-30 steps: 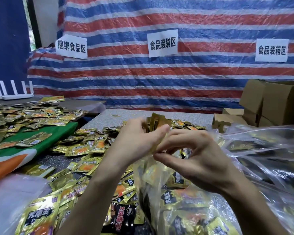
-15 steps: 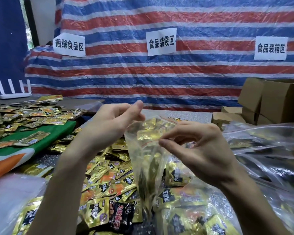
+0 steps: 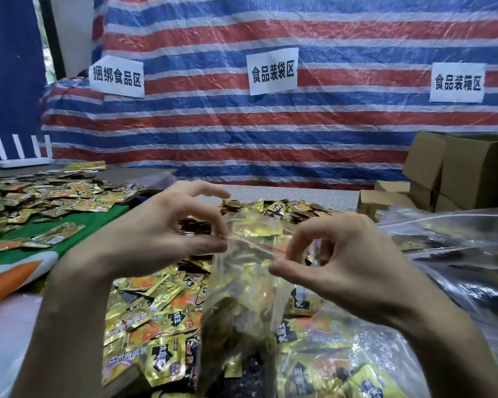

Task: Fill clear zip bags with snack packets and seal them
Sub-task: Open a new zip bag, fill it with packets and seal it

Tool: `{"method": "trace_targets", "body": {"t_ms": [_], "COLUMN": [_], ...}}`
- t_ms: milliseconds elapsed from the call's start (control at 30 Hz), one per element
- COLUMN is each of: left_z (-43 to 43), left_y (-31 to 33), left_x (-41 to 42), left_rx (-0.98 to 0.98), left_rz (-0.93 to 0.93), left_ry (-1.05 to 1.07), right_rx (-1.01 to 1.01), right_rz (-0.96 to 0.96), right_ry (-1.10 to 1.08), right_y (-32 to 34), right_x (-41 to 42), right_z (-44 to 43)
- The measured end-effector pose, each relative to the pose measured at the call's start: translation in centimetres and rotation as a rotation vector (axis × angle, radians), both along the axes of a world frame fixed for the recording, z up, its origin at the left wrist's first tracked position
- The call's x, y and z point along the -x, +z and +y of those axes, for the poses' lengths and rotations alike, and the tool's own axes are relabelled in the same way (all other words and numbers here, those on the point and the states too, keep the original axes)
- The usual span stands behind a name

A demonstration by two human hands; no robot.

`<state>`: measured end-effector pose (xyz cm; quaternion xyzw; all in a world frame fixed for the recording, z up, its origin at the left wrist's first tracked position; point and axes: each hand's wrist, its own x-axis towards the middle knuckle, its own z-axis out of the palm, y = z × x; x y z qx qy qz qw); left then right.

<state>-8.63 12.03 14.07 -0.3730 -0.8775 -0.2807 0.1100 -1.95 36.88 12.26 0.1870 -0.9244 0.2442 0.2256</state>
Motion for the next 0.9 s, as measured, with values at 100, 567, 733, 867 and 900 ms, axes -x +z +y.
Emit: {"method": "trace_targets", "body": {"t_ms": [100, 567, 733, 867, 900], "left_z": [-1.0, -2.3, -2.7, -2.4, -2.4], "left_y": [-0.2, -0.2, -0.5, -1.0, -1.0], "left_x": [0.6, 1.3, 1.9, 2.6, 2.7], "left_rx": [0.0, -0.398, -0.533, -0.608, -0.623], "left_rz": [-0.031, -0.122, -0.154, -0.179, -0.188], "left_ry": [0.058, 0.001, 0.044, 0.075, 0.074], "right_rx": [-0.104, 0.314, 0.444, 0.418, 0.428], "right_rz": [-0.105, 0.037, -0.115, -0.179, -0.178], "right_ry": [-0.022, 0.135, 0.108, 0.026, 0.02], "right_y": [0.2, 0.4, 0.7, 0.5, 0.5], "right_x": [0.7, 0.9, 1.0, 1.2, 1.2], "right_z": [1.2, 1.8, 2.6, 2.6, 2.6]}}
